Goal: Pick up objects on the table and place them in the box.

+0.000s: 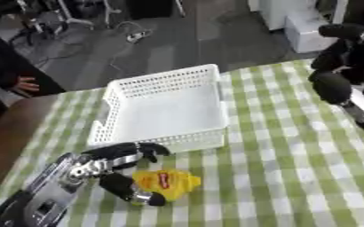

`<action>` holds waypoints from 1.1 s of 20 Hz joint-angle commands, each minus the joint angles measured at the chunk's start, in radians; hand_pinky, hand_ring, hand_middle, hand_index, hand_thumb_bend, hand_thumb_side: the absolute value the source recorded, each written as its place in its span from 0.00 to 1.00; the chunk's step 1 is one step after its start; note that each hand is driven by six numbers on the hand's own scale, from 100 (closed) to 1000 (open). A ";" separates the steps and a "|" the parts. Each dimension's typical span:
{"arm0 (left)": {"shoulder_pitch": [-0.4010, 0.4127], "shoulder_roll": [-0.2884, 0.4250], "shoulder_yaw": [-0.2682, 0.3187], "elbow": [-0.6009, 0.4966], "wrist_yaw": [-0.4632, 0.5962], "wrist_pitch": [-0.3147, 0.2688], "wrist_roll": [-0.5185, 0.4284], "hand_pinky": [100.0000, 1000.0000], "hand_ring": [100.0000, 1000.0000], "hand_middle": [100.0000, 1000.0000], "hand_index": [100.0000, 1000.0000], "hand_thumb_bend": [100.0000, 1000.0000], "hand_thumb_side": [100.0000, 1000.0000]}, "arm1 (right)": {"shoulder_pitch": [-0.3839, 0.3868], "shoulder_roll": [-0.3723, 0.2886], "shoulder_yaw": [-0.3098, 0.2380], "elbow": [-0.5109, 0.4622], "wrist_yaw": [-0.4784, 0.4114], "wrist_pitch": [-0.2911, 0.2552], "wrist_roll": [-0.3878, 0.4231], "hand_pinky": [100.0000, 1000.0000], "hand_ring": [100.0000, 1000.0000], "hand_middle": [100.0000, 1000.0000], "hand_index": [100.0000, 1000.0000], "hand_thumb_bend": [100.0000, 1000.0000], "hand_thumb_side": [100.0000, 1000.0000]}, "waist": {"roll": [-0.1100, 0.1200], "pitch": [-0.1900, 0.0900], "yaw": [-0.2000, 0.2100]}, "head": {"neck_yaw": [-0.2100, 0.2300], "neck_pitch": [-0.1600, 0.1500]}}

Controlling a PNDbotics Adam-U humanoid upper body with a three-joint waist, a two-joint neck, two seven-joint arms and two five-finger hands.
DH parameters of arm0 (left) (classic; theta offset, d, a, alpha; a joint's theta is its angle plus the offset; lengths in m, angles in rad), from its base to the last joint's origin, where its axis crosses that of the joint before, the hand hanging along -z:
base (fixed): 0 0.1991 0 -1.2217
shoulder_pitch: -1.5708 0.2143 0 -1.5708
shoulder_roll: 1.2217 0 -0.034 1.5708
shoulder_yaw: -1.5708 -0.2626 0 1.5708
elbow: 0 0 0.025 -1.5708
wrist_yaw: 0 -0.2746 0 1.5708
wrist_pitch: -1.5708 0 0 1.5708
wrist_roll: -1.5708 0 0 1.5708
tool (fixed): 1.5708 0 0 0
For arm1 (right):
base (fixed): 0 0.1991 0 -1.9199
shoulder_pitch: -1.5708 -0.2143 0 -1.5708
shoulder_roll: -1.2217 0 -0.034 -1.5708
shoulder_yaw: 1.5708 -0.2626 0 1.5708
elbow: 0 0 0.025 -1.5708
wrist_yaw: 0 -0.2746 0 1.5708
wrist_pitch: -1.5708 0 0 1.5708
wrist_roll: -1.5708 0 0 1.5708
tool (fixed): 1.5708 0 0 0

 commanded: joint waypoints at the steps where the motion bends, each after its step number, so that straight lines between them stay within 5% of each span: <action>1: -0.018 0.009 0.012 -0.004 -0.009 -0.007 0.005 0.88 0.85 0.97 1.00 0.64 0.81 | -0.020 -0.003 -0.003 -0.013 -0.002 -0.002 0.002 0.28 0.48 0.49 0.82 0.79 0.55 | -0.006 -0.009 0.001 | -0.001 -0.003; 22: -0.017 -0.007 -0.002 0.050 -0.047 -0.023 -0.008 0.89 0.86 0.97 1.00 0.63 0.80 | -0.022 -0.002 -0.002 -0.013 -0.001 -0.003 0.005 0.28 0.48 0.49 0.82 0.79 0.55 | -0.007 -0.007 -0.001 | -0.002 -0.002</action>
